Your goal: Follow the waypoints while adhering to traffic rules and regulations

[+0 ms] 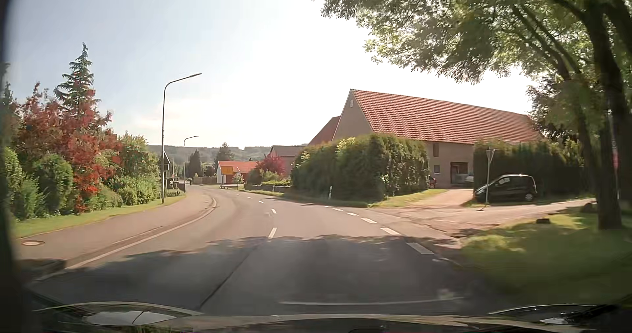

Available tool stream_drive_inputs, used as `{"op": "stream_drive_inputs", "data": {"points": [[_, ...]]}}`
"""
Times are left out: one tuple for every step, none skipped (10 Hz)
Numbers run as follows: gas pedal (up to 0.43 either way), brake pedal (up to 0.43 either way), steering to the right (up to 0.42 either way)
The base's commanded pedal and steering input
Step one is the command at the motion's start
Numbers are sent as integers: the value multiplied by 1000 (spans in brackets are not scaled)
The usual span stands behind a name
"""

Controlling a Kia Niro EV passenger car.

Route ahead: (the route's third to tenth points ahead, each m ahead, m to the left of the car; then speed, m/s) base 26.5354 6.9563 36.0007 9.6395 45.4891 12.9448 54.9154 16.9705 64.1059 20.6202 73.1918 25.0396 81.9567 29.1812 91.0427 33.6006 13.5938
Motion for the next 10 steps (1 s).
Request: {"op": "stream_drive_inputs", "data": {"points": [[169,0,-42],[169,0,-43],[169,0,-43],[177,0,-43],[177,0,-45],[177,0,-46],[177,0,-49],[177,0,-49],[177,0,-49],[177,0,-49]]}}
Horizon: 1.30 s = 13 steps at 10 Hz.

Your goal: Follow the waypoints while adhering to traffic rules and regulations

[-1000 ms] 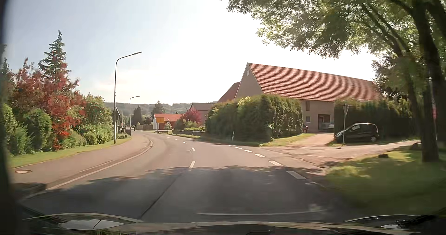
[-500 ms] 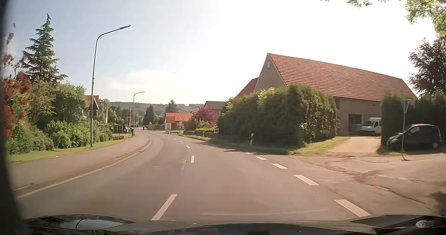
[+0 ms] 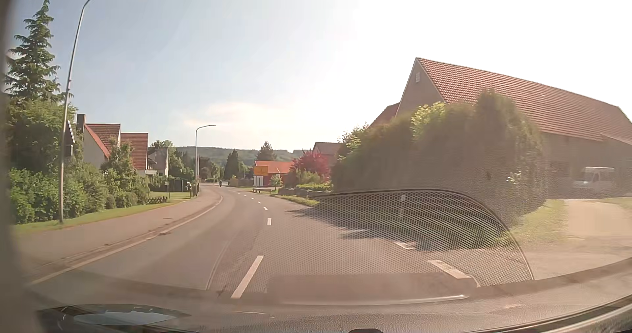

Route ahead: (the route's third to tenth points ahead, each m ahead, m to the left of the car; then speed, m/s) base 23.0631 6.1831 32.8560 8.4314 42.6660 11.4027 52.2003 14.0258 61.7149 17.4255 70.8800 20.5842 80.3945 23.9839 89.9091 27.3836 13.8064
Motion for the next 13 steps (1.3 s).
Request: {"op": "stream_drive_inputs", "data": {"points": [[177,0,-49],[189,0,-49],[189,0,-49],[189,0,-49],[189,0,-49],[189,0,-49],[189,0,-49],[189,0,-47],[189,0,-43],[189,0,-36],[189,0,-31],[189,0,-29],[189,0,-29]]}}
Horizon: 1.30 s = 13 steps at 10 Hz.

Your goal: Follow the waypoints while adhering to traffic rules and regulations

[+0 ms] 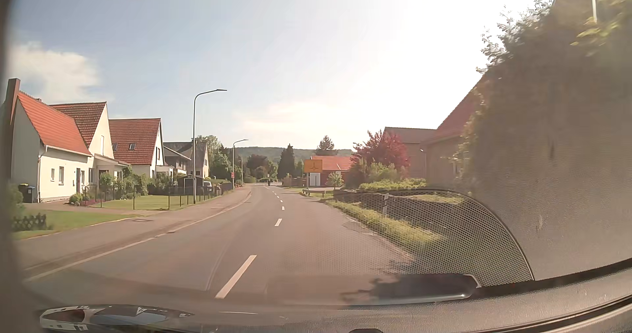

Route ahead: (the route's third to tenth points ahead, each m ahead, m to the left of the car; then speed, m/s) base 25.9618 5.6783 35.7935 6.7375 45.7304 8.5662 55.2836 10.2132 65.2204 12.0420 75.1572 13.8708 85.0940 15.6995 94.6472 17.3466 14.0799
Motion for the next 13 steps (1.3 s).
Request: {"op": "stream_drive_inputs", "data": {"points": [[189,0,-29],[189,0,-29],[189,0,-29],[189,0,-29],[189,0,-29],[189,0,-29],[177,0,-29],[177,0,-29],[177,0,-29],[177,0,-29],[177,0,-29],[177,0,-29],[177,0,-29]]}}
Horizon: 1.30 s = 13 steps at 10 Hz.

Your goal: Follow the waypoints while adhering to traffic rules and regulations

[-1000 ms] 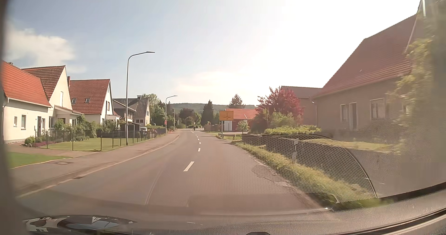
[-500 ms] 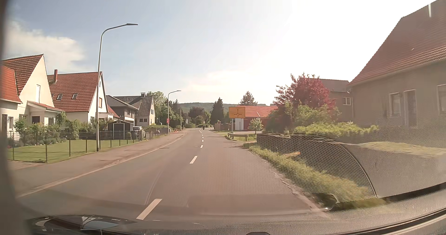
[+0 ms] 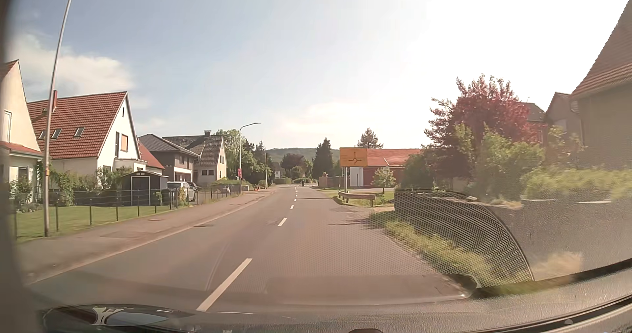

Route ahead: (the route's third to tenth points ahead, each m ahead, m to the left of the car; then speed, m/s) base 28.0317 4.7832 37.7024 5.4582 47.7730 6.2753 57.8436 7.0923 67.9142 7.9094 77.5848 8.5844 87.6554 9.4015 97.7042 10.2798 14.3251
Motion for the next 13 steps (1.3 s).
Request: {"op": "stream_drive_inputs", "data": {"points": [[177,0,-29],[177,0,-27],[177,0,-25],[177,0,-21],[177,0,-19],[177,0,-18],[177,0,-16],[177,0,-15],[177,0,-11],[177,0,-9],[177,0,-8],[177,0,-9],[177,0,-8]]}}
